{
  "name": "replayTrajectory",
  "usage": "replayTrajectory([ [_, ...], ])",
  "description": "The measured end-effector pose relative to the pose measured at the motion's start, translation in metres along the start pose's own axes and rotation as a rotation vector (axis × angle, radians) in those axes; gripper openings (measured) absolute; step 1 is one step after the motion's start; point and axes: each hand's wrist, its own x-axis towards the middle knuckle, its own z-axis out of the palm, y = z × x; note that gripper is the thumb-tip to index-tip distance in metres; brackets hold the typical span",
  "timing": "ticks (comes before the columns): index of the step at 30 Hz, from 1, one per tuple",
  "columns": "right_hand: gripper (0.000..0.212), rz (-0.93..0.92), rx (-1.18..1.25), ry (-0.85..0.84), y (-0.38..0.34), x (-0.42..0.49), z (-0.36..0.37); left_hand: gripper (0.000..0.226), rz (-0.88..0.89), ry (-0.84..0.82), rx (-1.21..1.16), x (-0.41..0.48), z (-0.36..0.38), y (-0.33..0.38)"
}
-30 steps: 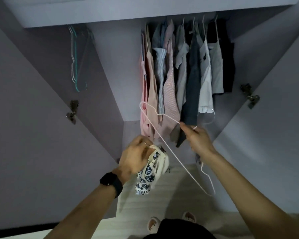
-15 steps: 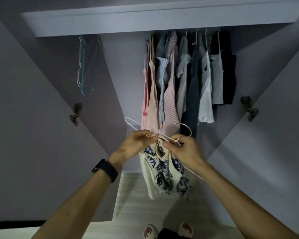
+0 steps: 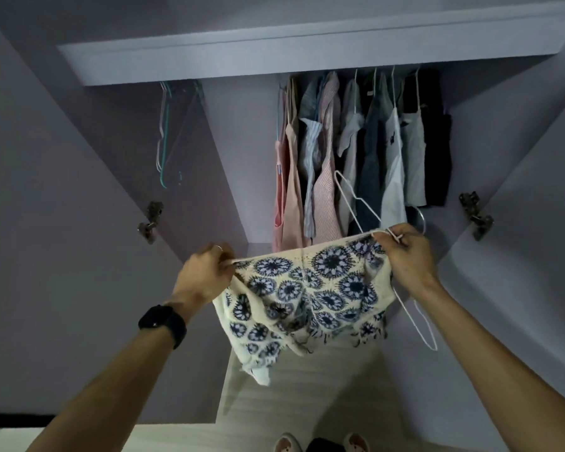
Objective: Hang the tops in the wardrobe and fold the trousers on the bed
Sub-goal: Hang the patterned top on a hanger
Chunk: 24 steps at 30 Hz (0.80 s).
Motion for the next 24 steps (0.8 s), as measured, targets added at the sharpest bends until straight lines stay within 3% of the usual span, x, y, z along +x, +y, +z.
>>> replayTrajectory([
  [2,0.024,-0.025,-0.058,-0.002,0.001,-0.001,0.002,0.016,-0.037,0.063,0.026,0.0,-0.001,0.003],
  [6,0.019,-0.052,-0.093,-0.024,0.0,-0.003,0.001,0.011,-0.154,0.027,0.093,0.009,-0.003,0.011],
  [12,0.019,-0.029,-0.019,0.018,0.005,-0.013,-0.008,0.025,-0.333,-0.082,-0.1,0.023,-0.005,0.004],
  [16,0.018,0.039,-0.144,-0.053,0.015,-0.022,-0.002,0.038,-0.307,-0.2,0.104,0.018,0.005,0.004],
  [19,0.018,0.071,-0.236,-0.091,0.027,-0.024,0.003,0.043,-0.22,-0.035,0.163,0.016,0.008,0.008],
  [21,0.021,0.102,-0.283,-0.065,0.035,-0.02,0.001,0.035,-0.228,0.001,0.011,0.022,0.006,0.013],
  [24,0.026,0.12,-0.398,-0.079,0.045,-0.011,-0.003,0.015,-0.446,-0.28,-0.577,0.028,0.0,0.025],
])
